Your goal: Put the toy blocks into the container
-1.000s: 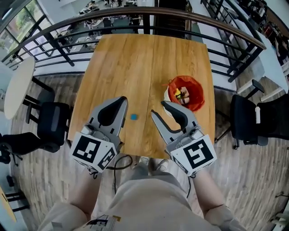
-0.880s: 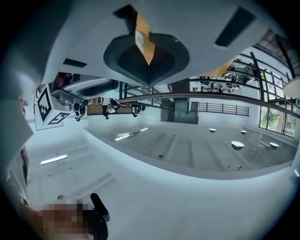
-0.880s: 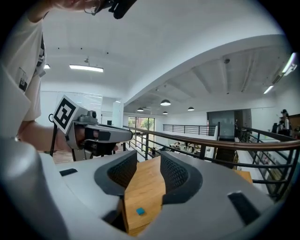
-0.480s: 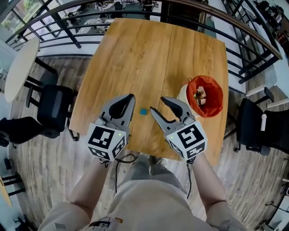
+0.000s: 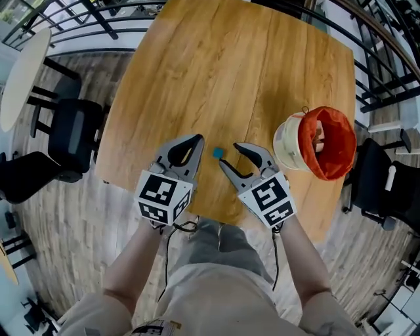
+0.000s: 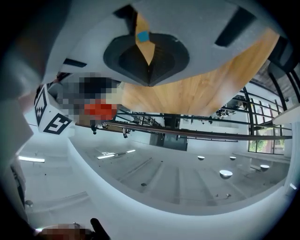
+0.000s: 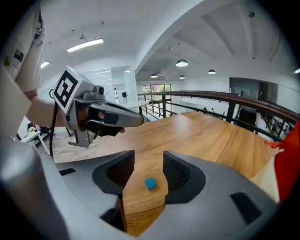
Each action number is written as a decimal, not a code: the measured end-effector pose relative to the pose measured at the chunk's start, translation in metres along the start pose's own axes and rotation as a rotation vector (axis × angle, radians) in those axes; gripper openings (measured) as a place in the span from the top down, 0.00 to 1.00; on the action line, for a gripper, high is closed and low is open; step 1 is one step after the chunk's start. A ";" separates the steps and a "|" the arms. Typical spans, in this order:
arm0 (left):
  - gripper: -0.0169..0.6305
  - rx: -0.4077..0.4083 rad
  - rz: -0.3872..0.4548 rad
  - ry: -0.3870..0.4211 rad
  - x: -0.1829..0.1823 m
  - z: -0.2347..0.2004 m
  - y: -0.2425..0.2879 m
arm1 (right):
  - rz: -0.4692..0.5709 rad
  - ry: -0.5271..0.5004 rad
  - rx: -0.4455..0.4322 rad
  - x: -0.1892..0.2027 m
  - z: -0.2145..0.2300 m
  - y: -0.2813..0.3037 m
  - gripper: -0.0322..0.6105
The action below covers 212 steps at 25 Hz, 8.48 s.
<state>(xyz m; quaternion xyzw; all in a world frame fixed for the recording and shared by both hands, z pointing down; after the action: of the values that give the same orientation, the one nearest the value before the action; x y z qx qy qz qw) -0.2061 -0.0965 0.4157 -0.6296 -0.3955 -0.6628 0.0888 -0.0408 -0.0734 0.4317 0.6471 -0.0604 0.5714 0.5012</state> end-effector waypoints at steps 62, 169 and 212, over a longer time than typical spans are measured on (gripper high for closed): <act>0.95 0.184 -0.026 -0.034 0.003 0.046 0.044 | 0.028 0.077 0.169 0.037 0.015 -0.041 0.72; 0.95 0.337 0.008 0.166 -0.103 0.174 0.132 | 0.100 0.332 0.506 0.034 0.140 -0.174 0.72; 0.95 0.368 0.465 0.415 -0.208 0.243 -0.096 | 0.631 0.014 0.634 -0.061 -0.066 -0.384 0.90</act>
<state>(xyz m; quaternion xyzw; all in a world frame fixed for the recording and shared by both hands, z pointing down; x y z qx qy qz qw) -0.0394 0.0435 0.1623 -0.5283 -0.3281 -0.6563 0.4273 0.1433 0.1323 0.1501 0.7148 -0.0733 0.6909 0.0797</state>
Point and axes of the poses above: the fingertips, and each gripper's own axes: y forward along the fingers, z to its right, x out of its underside, the point moved 9 cm from there along -y, backward along the fingers, and after that the axes turned 4 degrees about y, right-handed, at the moved point
